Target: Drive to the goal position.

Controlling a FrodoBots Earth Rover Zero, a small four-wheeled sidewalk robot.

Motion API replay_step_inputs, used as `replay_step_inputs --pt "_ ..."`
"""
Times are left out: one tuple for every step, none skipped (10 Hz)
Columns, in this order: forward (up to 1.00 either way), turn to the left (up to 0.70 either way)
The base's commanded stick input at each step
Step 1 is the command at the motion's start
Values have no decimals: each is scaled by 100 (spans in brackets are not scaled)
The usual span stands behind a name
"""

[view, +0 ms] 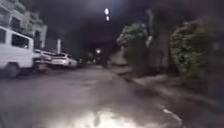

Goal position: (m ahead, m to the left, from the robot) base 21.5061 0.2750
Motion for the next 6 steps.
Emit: replay_step_inputs --pt "50 0" --pt "50 0" --pt "50 0" --pt "50 0" --pt "50 0" --pt "50 0"
